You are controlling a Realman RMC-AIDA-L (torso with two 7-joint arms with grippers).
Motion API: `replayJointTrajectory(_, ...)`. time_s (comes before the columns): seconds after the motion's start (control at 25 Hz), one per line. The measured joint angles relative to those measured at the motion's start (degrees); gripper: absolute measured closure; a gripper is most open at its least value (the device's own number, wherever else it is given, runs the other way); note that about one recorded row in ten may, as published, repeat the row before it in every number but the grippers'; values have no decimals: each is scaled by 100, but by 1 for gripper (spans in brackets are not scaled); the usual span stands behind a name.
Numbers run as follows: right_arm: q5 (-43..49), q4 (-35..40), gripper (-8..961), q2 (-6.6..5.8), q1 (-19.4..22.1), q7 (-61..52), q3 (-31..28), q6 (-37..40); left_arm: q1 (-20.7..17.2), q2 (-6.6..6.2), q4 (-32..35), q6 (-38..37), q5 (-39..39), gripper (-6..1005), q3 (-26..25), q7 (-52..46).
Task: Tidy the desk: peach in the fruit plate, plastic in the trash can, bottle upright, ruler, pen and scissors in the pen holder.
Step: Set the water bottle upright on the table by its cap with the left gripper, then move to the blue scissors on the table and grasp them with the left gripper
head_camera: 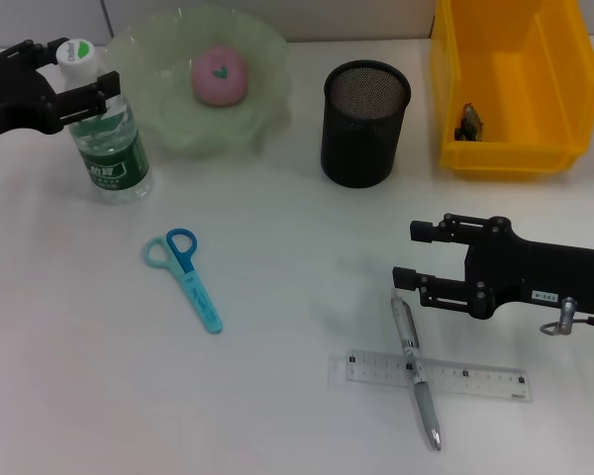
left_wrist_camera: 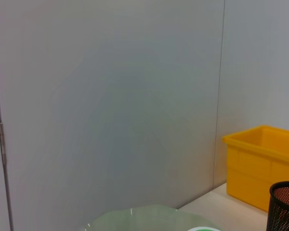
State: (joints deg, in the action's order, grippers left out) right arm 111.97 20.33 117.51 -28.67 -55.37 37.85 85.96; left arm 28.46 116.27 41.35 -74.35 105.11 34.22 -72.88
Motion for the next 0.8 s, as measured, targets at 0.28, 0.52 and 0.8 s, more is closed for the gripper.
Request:
replayJointTrajectory(0.28,-6,-3,289,0,2,0,-16,0,2,1,-6,24,-56,194,-52,-41)
replayJointTrajectory(0.52,-9,-3,289,0,10,0,-25,0,-77,-10,-36,-424,-807,195,-57,-187)
replayJointTrajectory(0.8,-9,1,288,0,11,0,-24,-2,-128,-71,-44,-1445,-1296,195,-56,-416)
